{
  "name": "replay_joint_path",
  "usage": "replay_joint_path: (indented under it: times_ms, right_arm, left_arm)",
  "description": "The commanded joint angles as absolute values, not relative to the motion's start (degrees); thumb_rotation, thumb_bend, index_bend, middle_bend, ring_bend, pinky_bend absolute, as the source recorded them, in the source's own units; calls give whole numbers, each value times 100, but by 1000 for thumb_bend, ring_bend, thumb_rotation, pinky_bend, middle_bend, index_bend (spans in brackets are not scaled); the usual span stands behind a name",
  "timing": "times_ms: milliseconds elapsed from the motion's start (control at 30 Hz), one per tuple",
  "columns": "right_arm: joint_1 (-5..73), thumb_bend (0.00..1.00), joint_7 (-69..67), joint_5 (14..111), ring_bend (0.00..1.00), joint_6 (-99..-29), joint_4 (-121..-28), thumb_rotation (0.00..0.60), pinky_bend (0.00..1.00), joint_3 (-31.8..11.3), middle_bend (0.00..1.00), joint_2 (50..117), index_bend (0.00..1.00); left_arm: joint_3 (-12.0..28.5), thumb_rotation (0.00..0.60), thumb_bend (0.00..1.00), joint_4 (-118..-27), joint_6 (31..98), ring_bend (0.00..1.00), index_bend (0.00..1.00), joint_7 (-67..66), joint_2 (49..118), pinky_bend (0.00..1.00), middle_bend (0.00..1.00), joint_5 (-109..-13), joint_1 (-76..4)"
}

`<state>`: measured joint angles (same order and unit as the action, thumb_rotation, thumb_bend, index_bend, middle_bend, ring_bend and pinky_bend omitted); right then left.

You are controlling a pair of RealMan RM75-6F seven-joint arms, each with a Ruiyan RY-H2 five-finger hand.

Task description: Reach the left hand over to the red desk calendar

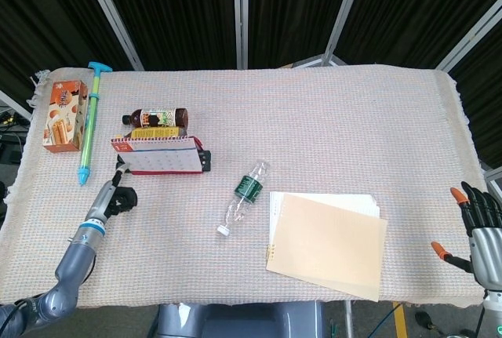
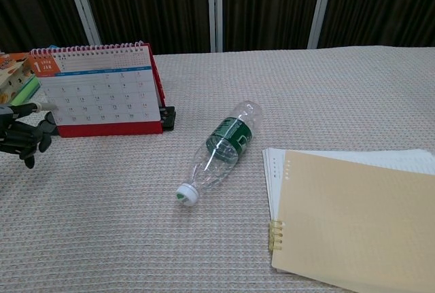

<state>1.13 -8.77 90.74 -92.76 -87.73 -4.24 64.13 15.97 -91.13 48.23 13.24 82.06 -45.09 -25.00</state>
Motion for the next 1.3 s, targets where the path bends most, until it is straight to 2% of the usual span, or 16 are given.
replay_joint_path:
  times_ms: [33,467,967,1300]
  right_arm:
    - [110,69,-917,9049,0,-9289,-8773,600,0,-442,0,6399,38]
    - [85,69,-938,9090,0,-9341,-8811,600,0,-420,0,6387,38]
    - [91,69,-953,9097,0,-9336,-8802,600,0,-416,0,6401,38]
    - [79,69,-959,9088,0,-9354,-8793,600,0,-416,0,6401,38]
  left_arm:
    - [1565,600,808,-9118,4788,733,0,1317,8237,569,668,-4454,-2518]
    - [1509,600,808,-8960,4808,733,0,1551,8348,569,668,-4537,-2422]
    - [1635,600,824,-8851,4610,733,0,1433,8497,569,668,-4339,-2702]
    - [1671,600,832,-9229,4704,733,0,1207,8505,569,668,-4396,-2888]
